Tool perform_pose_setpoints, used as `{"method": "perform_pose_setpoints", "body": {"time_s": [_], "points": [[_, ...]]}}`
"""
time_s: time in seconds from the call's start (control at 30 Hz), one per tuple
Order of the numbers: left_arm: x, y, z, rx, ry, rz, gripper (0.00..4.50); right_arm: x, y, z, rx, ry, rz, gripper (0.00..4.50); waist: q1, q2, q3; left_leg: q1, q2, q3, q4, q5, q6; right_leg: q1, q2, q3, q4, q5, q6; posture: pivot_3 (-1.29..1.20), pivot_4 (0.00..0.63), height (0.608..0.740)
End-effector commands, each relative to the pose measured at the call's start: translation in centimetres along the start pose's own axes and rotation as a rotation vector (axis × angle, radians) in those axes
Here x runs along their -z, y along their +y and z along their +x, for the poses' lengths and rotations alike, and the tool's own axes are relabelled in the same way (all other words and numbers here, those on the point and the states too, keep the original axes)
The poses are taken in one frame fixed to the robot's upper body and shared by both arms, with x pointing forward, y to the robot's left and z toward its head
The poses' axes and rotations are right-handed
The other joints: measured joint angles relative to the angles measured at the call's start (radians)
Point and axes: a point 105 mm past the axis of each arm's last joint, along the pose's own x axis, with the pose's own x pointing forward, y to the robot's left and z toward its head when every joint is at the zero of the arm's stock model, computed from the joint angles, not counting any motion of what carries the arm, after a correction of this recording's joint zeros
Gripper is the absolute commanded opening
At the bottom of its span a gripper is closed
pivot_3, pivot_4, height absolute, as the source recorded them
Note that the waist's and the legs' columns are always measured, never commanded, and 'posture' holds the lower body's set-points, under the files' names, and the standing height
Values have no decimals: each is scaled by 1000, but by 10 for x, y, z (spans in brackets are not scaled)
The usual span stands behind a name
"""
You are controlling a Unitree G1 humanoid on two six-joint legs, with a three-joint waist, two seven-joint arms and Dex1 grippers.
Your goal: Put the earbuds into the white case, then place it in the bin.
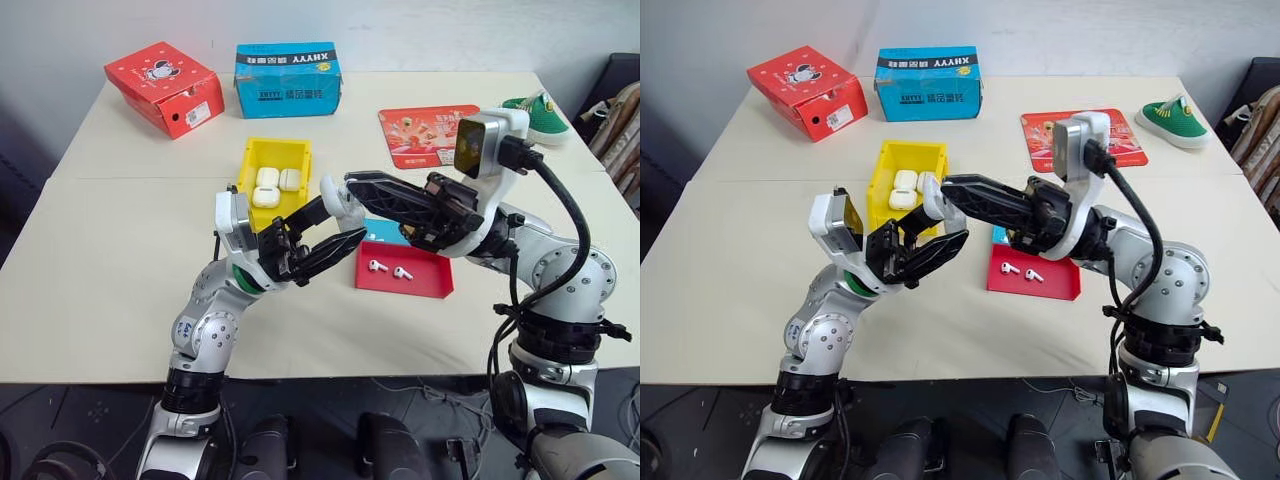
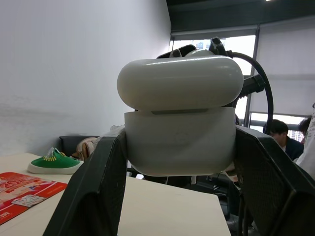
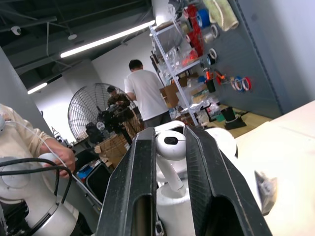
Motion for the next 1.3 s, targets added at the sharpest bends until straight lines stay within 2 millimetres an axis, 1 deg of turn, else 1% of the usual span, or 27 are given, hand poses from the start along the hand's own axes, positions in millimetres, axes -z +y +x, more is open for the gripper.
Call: {"method": "perform_pose_setpoints", "body": {"time_s": [0.03, 0.27, 0.3, 0.37, 0.4, 0.47, 0.53, 0.57, 0.63, 0.7, 0.77, 0.83, 0.87, 0.9, 0.97, 1.0, 1.1, 1.13, 1.17, 1.3], "points": [[-8, -6, 5, 24, -29, 39, 2767, 1, 4, 0, -8, 14, -33, 415, 1, 0, 0, 0, 0, 0, 0, 0, 0, 0, 0, 0, 0, 0, 0, 0, 150, 740], [-8, -6, 5, 15, -34, 44, 2767, 10, -2, -6, 25, 44, -36, 415, 14, 0, 0, 0, 0, 0, 0, 0, 0, 0, 0, 0, -1, 0, 0, 0, 150, 740], [-9, -6, 5, 16, -34, 46, 2767, 12, -5, -7, 42, 54, -11, 415, 15, 0, 0, 0, 0, 0, 0, 0, 0, 0, 0, 0, -1, 0, 0, 0, 150, 740], [-10, -6, 6, 18, -37, 48, 2767, 12, -6, -6, 49, 59, -50, 1154, 16, 0, 0, 0, 0, 0, 0, 0, 0, 0, 0, 0, -1, 0, 0, 0, 150, 740], [-10, -6, 6, 19, -38, 50, 2767, 12, -6, -6, 49, 61, -56, 1411, 16, 0, 0, 0, 0, 0, 0, 0, 1, 0, 0, 0, -1, 0, 0, 0, 150, 740], [-11, -6, 7, 20, -39, 53, 2767, 10, -5, -7, 53, 55, -101, 2101, 17, 0, 0, 0, 0, 0, 0, 0, 1, 0, 0, 0, -1, 0, 0, 0, 150, 740], [-12, -6, 3, 13, -38, 53, 2767, 6, 4, -13, 36, 53, -106, 2785, 20, 0, 0, 0, 0, 0, 0, -1, 1, 0, 0, 0, -1, 0, 0, 0, 150, 740], [-10, -6, 0, 8, -18, 53, 2767, 3, 11, -19, 24, 65, -92, 3094, 21, 0, 0, 0, 0, 0, 0, -1, 1, 0, 0, 0, -1, 0, 0, 0, 150, 740], [-7, -5, -6, 4, 27, 72, 2767, -1, 19, -31, 24, 84, -69, 3094, 22, 0, 0, -1, 0, 0, 0, -1, 2, 0, -1, 0, -2, 0, 0, 0, 150, 740], [-2, -3, -13, -8, 110, 111, 2767, -4, 19, -45, 72, 112, -56, 3094, 21, 0, 0, -1, 0, 0, 0, -3, 3, 1, -1, 0, -3, 0, 0, 0, 150, 740], [2, 0, -17, -18, 173, 152, 2767, -5, 18, -52, 105, 130, -61, 3094, 21, 0, 0, -1, 0, 0, 0, -3, 3, 1, -1, -1, -4, 0, 0, 0, 150, 740], [11, 5, -23, -34, 302, 182, 2767, -9, 11, -55, 170, 142, -130, 2718, 17, 0, 0, 0, 0, 1, 0, -3, 3, 1, 0, -1, -5, 0, 0, 0, 150, 740], [22, 7, -28, -21, 437, 226, 2767, -9, 5, -55, 208, 194, -211, 2486, 16, 0, 0, 0, 1, 2, 0, -3, 3, 1, 0, 0, -4, 0, 0, 0, 150, 740], [29, 8, -33, -10, 529, 257, 2767, -9, 1, -55, 229, 235, -269, 2178, 16, 0, 0, 0, 1, 2, 0, -3, 2, 1, 0, 0, -4, 0, 0, 0, 150, 740], [39, 10, -36, 18, 659, 328, 2767, -2, -3, -50, 217, 341, -371, 1497, 17, 0, 0, 0, 1, 3, 0, -3, 2, -1, 0, 0, -3, 0, 0, 0, 150, 740], [42, 10, -34, 27, 689, 346, 2767, 3, -4, -44, 193, 376, -405, 1096, 17, 0, 0, 0, 1, 4, -1, -3, 2, -1, 0, 1, -4, 0, 0, 0, 150, 740], [53, 9, -33, 43, 762, 360, 2767, 14, -5, -28, 142, 437, -466, 141, 18, 0, 0, -1, 1, 5, -1, -4, 2, -2, 0, 2, -4, 0, 1, 0, 150, 740], [54, 10, -33, 46, 771, 371, 2767, 18, -5, -25, 130, 456, -479, 29, 18, 0, 0, -1, 1, 4, -1, -4, 2, -3, 0, 2, -4, 0, 1, 0, 150, 740], [55, 10, -32, 47, 775, 380, 2767, 20, -6, -24, 122, 469, -488, 29, 18, 0, 0, -1, 1, 4, -1, -4, 2, -3, 0, 2, -4, 0, 1, 0, 150, 740], [61, 8, -28, 45, 777, 366, 2767, 38, -10, -11, 91, 550, -528, 29, 20, 0, 0, -1, 1, 4, 0, -4, 1, -3, 0, 1, -4, 0, 1, 0, 150, 740]]}}
